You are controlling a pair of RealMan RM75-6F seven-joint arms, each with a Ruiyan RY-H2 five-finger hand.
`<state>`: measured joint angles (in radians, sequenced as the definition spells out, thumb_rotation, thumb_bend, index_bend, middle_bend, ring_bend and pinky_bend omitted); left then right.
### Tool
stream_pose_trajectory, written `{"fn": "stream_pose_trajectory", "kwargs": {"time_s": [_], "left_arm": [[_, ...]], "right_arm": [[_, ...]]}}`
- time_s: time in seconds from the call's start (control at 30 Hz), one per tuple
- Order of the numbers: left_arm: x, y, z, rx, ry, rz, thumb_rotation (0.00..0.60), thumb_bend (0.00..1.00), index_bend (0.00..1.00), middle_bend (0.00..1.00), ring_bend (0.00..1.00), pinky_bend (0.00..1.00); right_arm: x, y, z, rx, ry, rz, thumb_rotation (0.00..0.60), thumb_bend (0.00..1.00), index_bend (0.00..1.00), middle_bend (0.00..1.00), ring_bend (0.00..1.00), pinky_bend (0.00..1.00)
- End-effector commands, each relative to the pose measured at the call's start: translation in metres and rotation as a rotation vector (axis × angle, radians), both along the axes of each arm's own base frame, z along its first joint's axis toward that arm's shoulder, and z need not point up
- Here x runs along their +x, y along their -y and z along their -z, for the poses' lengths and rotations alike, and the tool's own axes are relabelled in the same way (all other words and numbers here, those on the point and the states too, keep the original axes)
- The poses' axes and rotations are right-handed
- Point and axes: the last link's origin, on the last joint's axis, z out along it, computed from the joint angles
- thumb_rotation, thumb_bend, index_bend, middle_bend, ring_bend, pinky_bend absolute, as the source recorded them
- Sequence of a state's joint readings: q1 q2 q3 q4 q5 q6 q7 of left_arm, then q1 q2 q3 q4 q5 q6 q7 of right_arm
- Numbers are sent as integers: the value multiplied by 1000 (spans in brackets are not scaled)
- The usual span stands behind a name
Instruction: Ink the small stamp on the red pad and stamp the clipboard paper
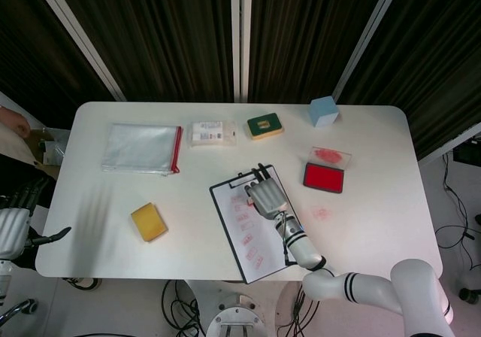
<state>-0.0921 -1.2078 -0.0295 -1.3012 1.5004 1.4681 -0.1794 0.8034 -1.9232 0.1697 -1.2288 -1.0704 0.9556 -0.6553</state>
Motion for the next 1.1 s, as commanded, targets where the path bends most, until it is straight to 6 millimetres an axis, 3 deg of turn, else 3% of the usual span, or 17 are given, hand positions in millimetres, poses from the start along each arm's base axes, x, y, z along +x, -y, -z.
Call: {"fn": "stream_pose_trajectory", "kwargs": {"time_s": [0.03,0.13,0.27,0.43,0.53,0.63,0.93,1.1], "left_arm": [[0,0,-1,2,0,0,315,60,36,56,99,180],[1,1,-2,3,-3,0,315,60,36,56,99,180],[3,1,-3,5,-5,6,316,60,36,56,99,180],[7,1,-1,1,-8,13,315,60,36,56,99,181],[11,1,1,-6,-10,20,316,60,36,56,99,180],[15,0,3,-12,-14,28,314,60,36,56,99,180],[23,0,12,-35,-19,34,316,60,35,56,100,180],[24,-1,14,-41,-20,35,316,60,36,56,100,180]], "right_arm": [[4,1,-4,-9,27,-3,600,432,720,575,103,0],[15,2,-21,-37,97,-24,600,433,720,574,103,0],[32,0,-60,-76,231,-43,600,433,719,574,103,0],[35,-3,-108,-157,304,-77,600,433,720,574,103,0],[18,-7,-126,-183,284,-68,600,433,719,574,102,0],[-6,-14,-131,-177,233,-40,600,433,719,574,102,0],[-89,-40,-124,-135,94,64,600,432,719,571,103,0],[-121,-46,-120,-124,65,123,600,433,719,570,103,0]]}}
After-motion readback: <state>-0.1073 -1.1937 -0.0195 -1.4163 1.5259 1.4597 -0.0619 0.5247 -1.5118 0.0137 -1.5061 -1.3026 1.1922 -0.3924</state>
